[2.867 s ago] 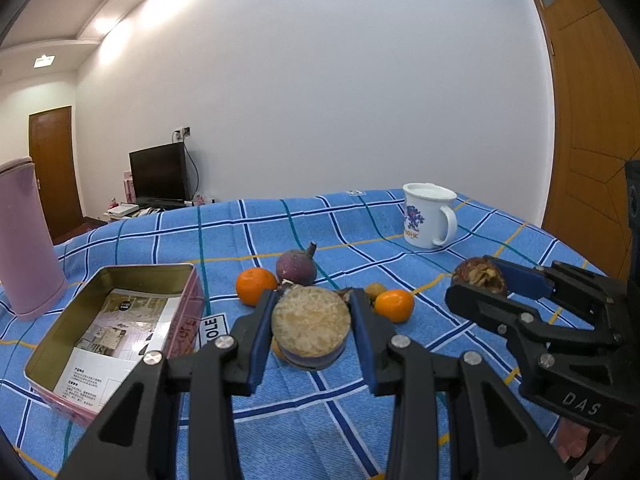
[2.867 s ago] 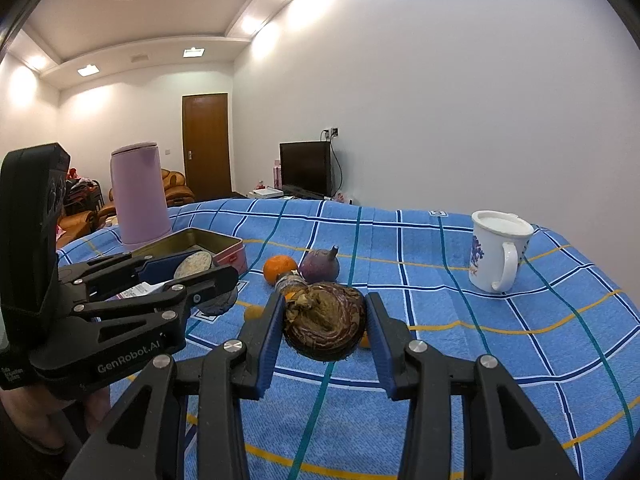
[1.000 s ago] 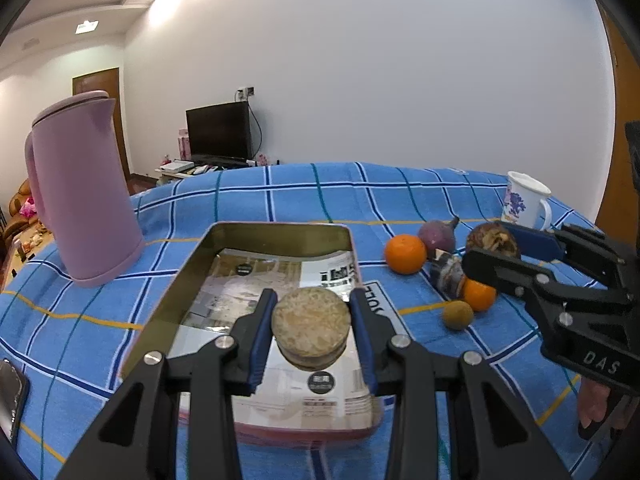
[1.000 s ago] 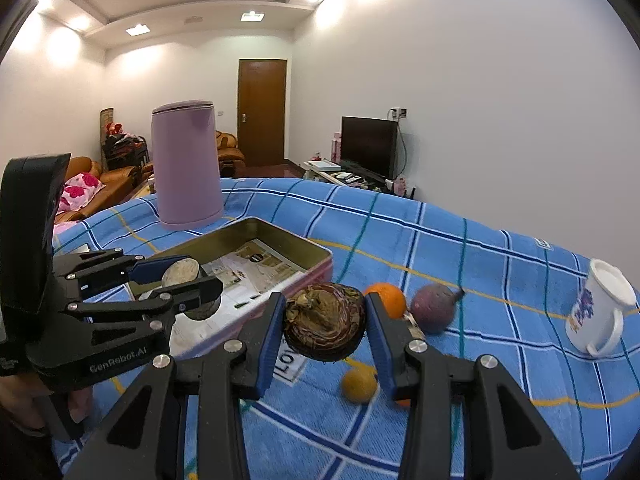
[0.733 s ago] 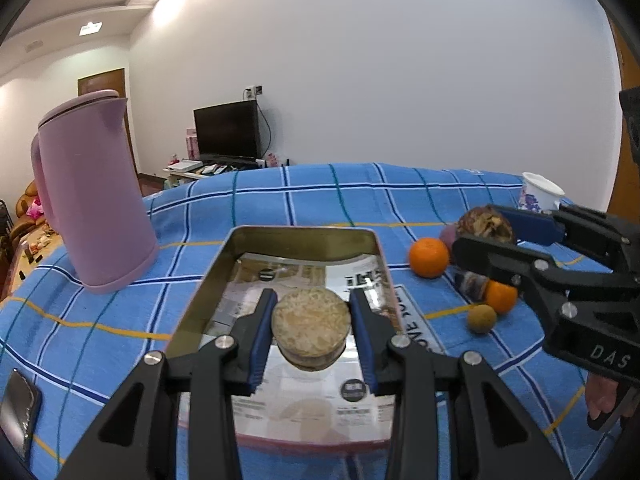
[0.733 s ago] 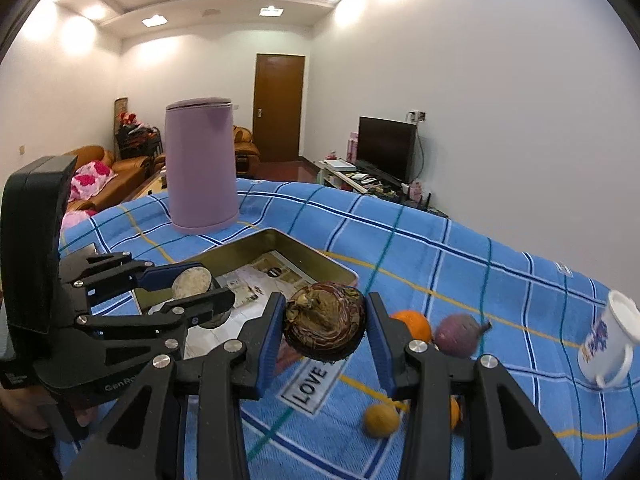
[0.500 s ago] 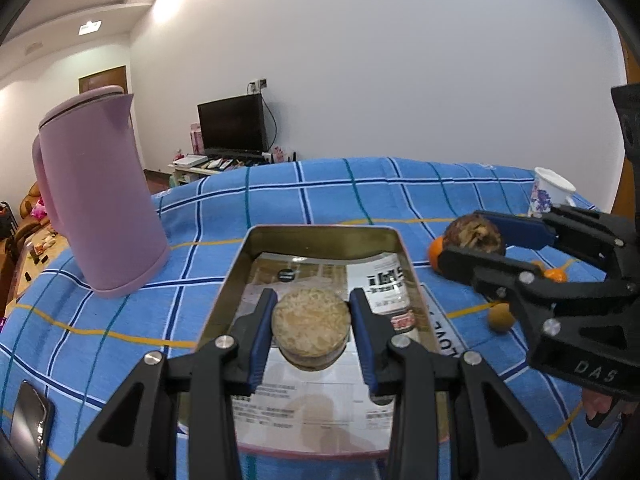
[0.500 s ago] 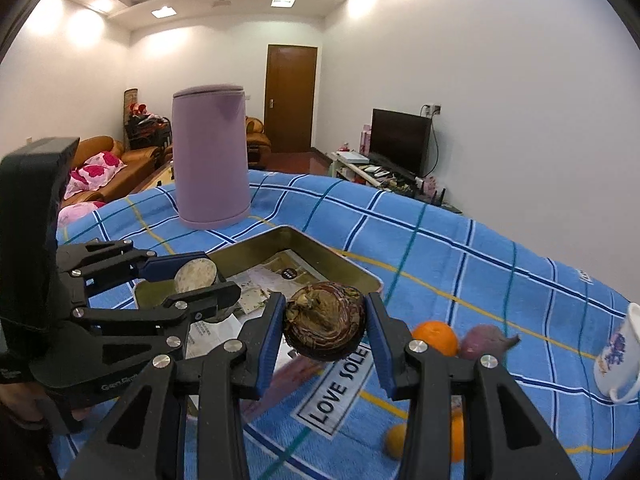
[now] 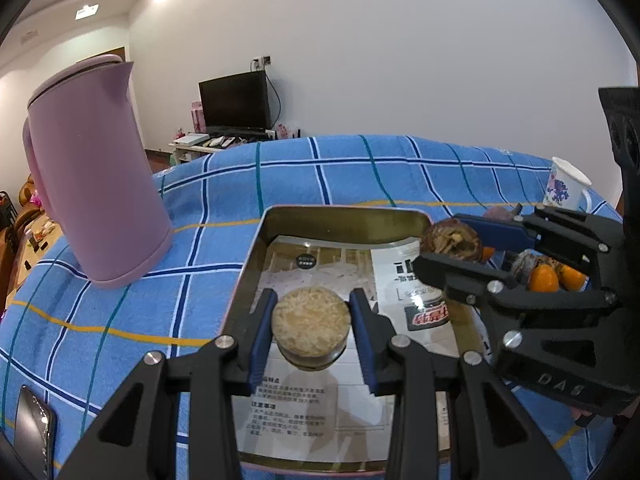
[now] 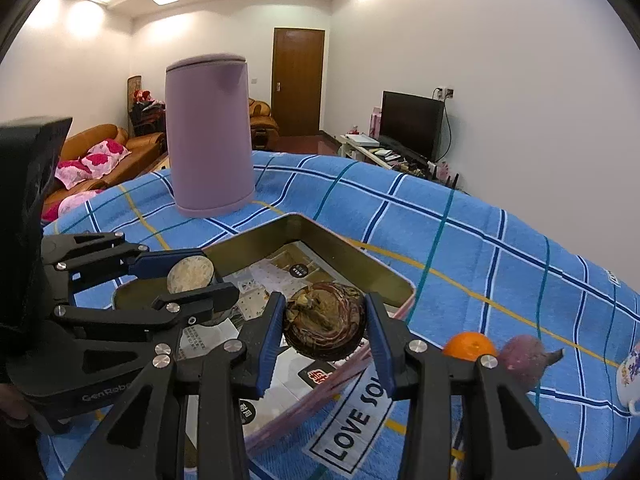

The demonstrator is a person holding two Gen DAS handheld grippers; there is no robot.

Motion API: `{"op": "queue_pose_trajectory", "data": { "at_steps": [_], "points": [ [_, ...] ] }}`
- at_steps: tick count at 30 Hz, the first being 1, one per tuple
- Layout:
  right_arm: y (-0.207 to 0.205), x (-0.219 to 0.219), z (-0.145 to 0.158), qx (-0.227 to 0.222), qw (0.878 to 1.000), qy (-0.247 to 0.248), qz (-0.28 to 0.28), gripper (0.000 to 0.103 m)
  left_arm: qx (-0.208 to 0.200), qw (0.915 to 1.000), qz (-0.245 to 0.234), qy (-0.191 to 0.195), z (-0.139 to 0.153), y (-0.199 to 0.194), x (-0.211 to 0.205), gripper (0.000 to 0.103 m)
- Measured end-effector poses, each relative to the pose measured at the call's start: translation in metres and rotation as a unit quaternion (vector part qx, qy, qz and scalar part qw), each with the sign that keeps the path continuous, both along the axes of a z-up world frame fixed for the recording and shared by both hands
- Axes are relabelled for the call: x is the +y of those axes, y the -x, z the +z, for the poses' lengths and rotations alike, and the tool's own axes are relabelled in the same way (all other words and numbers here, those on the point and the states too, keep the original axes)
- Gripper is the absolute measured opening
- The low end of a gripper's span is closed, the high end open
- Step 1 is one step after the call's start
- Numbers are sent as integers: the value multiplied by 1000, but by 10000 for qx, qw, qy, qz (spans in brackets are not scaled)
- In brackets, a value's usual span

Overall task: Organize fruits
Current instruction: 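Lower the brown fruit into the tin with the right tool while the left tool lowers the cake in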

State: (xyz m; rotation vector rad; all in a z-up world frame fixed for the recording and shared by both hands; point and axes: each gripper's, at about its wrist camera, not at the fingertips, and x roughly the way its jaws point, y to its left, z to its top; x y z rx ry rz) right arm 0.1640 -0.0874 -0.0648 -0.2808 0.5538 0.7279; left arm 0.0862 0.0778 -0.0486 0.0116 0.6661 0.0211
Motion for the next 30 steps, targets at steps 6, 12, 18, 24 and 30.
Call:
{"op": "queue_pose_trajectory", "data": {
  "at_steps": [6,12,18,24,30],
  "points": [
    [-4,7,-6,58,10000,70,36,42,118,9999,11,-2,-4,-7,4,38],
    [-7,9,-10,101,9998,139,38,43,235,9997,3,-4,-10,-13,5,38],
    [-9,10,-13,156,9998,143,50,43,332,9994,17,-36,-16,-17,4,38],
    [-9,11,-16,201,9997,128,92,43,385,9992,56,-3,-18,-19,6,39],
    [-6,11,-16,104,9998,120,103,48,286,9994,200,-19,-16,-15,10,43]
  ]
}}
